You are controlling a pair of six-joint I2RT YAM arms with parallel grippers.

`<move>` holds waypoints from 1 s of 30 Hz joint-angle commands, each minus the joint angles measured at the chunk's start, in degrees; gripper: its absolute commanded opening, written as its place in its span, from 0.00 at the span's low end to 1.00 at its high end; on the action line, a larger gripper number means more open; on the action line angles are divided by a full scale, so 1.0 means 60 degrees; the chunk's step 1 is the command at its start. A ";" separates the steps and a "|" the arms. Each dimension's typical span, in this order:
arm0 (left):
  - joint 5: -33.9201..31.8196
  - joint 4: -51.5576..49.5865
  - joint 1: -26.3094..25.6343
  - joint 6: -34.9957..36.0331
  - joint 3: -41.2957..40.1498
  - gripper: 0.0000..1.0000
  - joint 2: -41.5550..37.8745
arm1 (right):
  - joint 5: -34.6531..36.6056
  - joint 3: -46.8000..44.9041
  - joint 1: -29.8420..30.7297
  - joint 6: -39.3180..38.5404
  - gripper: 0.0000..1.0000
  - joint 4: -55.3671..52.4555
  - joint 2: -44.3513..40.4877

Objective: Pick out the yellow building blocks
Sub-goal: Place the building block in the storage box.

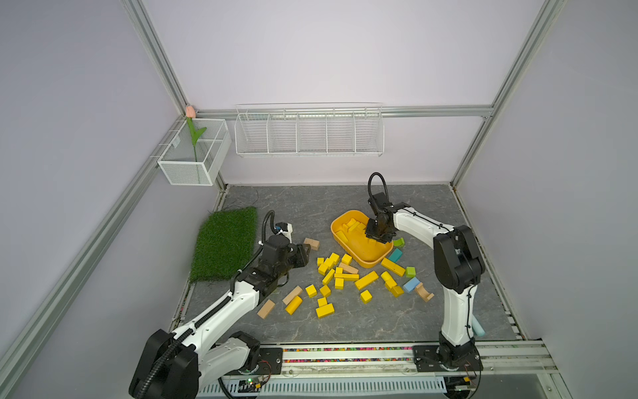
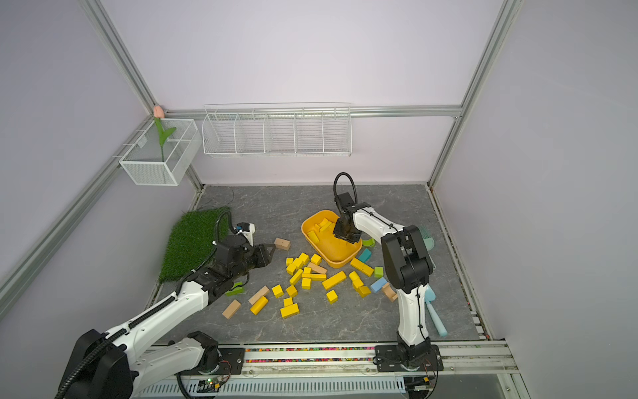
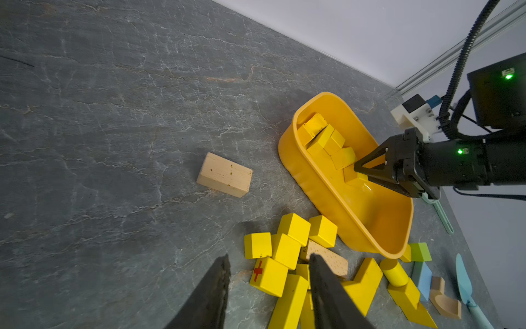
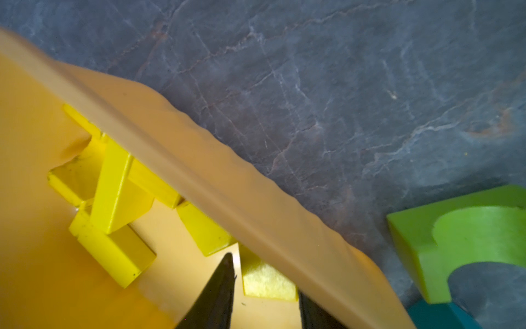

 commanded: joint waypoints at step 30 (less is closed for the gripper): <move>0.0029 0.0121 0.0078 -0.0130 -0.0098 0.47 -0.0076 | 0.0140 -0.2427 -0.0082 -0.1744 0.38 -0.0064 -0.4669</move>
